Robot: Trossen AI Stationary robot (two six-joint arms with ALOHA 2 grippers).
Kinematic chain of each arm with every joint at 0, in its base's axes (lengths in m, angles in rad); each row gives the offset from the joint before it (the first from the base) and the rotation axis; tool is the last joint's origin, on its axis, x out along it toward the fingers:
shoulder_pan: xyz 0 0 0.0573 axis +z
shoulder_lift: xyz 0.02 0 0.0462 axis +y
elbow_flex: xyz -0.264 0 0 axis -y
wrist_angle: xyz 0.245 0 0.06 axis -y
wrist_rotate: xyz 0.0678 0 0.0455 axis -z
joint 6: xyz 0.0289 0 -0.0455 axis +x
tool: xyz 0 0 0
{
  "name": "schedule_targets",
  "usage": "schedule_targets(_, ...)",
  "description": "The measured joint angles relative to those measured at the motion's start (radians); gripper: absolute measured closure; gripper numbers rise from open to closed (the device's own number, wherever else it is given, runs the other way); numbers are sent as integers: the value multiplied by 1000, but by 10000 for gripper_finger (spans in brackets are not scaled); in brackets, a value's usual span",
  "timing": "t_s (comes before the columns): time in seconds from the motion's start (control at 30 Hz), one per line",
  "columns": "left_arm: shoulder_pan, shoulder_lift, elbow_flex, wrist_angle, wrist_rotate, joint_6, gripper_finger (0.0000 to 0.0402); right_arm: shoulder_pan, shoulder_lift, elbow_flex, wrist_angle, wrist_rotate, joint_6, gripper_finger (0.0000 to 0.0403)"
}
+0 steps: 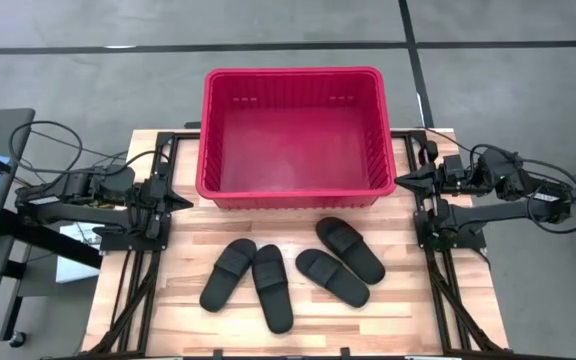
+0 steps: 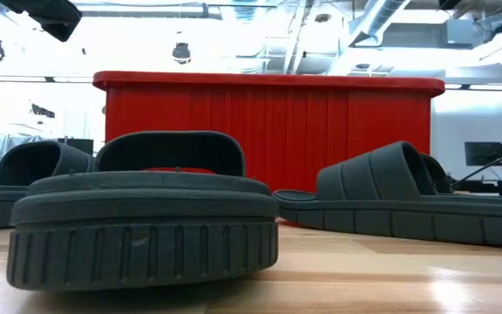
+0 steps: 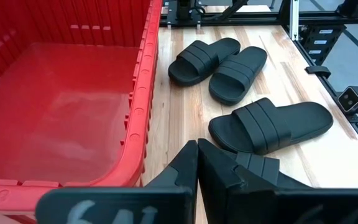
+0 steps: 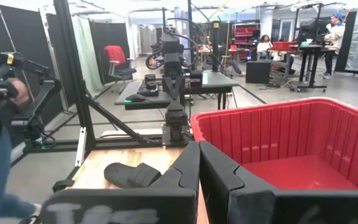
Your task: Pick and place slides into bin
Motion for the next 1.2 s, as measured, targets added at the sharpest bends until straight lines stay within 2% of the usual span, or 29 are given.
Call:
schedule_targets(0.5, 0, 0, -3, 19, -8, 23, 401, 0, 0, 0, 0, 0, 0, 403)
schedule_targets(0.6, 0, 1, -18, 131, -99, 42, 401, 0, 0, 0, 0, 0, 0, 403)
schedule_targets(0.73, 0, 0, -19, 240, -181, -17, 401, 0, 0, 0, 0, 0, 0, 403)
schedule_targets(0.9, 0, 0, -19, 320, -282, 46, 401, 0, 0, 0, 0, 0, 0, 403)
schedule_targets(1.03, 0, 0, -19, 259, -286, 12, 401, 0, 0, 0, 0, 0, 0, 403)
schedule_targets(1.2, 1, 0, -20, 140, -291, 136, 401, 0, 0, 0, 0, 0, 0, 403)
